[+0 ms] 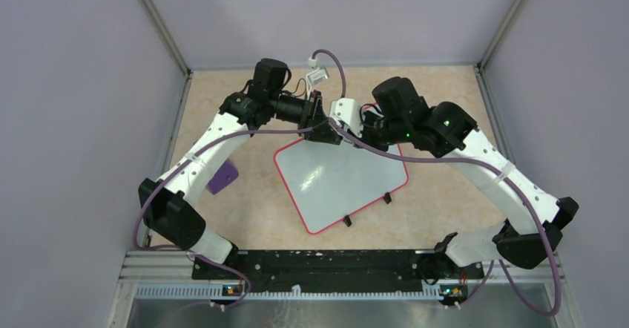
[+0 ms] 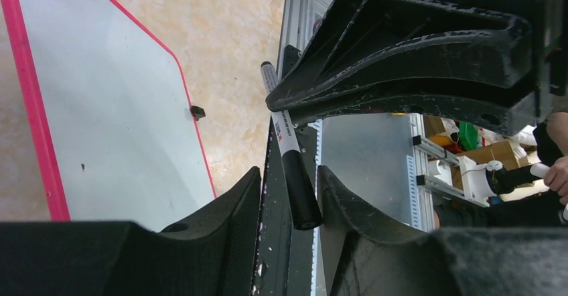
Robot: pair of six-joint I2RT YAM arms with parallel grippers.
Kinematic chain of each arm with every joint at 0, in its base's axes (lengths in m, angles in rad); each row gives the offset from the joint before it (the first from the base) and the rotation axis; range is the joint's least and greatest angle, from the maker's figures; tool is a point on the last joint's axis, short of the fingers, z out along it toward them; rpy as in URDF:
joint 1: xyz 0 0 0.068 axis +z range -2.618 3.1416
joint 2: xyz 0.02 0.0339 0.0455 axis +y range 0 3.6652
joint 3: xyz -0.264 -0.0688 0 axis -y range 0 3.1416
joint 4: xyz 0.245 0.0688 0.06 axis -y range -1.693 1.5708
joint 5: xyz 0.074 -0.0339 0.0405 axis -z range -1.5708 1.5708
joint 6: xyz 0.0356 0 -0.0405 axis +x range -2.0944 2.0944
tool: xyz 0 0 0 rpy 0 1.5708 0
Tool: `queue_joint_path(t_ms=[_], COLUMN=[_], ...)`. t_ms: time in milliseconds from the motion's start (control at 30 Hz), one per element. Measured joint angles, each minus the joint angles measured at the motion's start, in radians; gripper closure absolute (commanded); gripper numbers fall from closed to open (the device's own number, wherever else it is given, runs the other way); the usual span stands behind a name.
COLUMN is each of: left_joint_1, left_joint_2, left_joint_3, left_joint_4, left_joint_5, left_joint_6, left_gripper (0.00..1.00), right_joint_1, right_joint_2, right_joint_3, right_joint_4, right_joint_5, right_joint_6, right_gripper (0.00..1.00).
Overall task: Write a sentence on the whiteboard
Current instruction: Pass from the right arm to the left
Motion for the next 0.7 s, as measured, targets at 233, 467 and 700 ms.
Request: queue_joint_path(t_ms=[233,467,700], left_joint_1=[-0.006,-0.005,0.070], left_joint_2=[0.011,0.013,-0.006], left_joint_3=[-0.015,-0.041,-0.117], left_joint_4=[0.001,0.026,0.126], left_joint_5=[-0.011,-0.012,0.046], left_joint_6=[-0.007,-0.023,-0.077], left_gripper=[0.78,1.00,1.00], right_joint_1=[0.000,0.000,-0.076], right_joint_2=[0.018,0.021,0.011], right_joint_3=[0.005,0.005,0.005], right_joint_4=[0.001,-0.010,0.026], right_joint_5=[0.017,0.007,-0.165], right_joint_6=[0.000,0.003,0.096], right_gripper=[1.00,0.47,0.25])
